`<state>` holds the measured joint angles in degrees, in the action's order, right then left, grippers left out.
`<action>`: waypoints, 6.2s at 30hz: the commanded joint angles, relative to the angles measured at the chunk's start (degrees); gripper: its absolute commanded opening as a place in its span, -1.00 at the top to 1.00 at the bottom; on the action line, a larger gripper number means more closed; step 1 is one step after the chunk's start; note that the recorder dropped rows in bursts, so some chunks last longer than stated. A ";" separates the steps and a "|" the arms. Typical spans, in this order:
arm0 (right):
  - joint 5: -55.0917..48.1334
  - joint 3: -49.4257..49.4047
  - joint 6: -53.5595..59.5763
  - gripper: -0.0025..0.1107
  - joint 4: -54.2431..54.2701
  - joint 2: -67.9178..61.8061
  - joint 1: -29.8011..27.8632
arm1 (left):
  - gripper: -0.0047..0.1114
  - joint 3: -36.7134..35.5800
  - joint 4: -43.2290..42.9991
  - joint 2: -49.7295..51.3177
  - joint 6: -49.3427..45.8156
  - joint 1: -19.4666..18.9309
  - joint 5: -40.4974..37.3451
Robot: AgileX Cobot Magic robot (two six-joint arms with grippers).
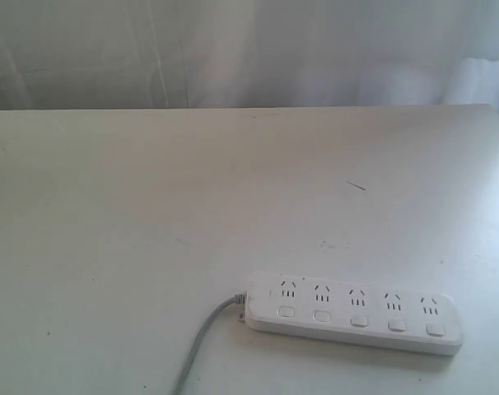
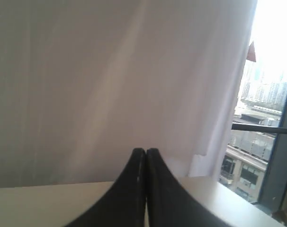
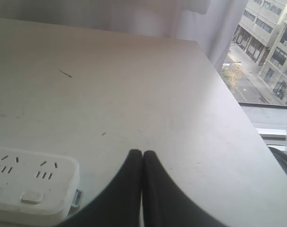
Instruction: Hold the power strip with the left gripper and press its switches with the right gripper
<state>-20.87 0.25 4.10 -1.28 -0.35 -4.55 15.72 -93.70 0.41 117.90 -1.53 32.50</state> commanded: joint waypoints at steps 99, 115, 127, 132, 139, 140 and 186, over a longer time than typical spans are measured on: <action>0.52 -0.25 0.00 0.96 0.21 0.35 -0.07 | -0.89 61.51 93.20 105.99 -159.47 50.23 -62.57; 0.65 -0.25 0.00 0.96 0.21 0.35 -0.07 | -0.64 75.23 86.72 116.36 -155.68 50.23 -76.32; 0.65 -0.25 0.00 0.96 0.21 0.35 -0.07 | -0.63 77.57 86.72 122.33 -159.06 50.23 -78.48; 0.65 -0.25 0.00 0.96 0.21 0.35 -0.07 | -0.60 77.57 86.72 122.48 -160.27 50.23 -75.10; 0.65 -0.25 0.00 0.96 0.21 0.35 -0.07 | -0.58 78.32 87.33 123.56 -158.70 47.24 -79.02; 0.65 -0.25 0.00 0.96 0.21 0.35 -0.07 | -0.55 78.32 89.21 124.14 -158.82 46.68 -81.44; 0.65 -0.25 0.00 0.96 0.21 0.35 -0.07 | -0.49 83.33 100.04 124.91 -162.86 50.83 -77.41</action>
<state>-20.87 0.25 4.10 -1.13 -0.35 -4.55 98.62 4.91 125.34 -45.48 48.88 -44.29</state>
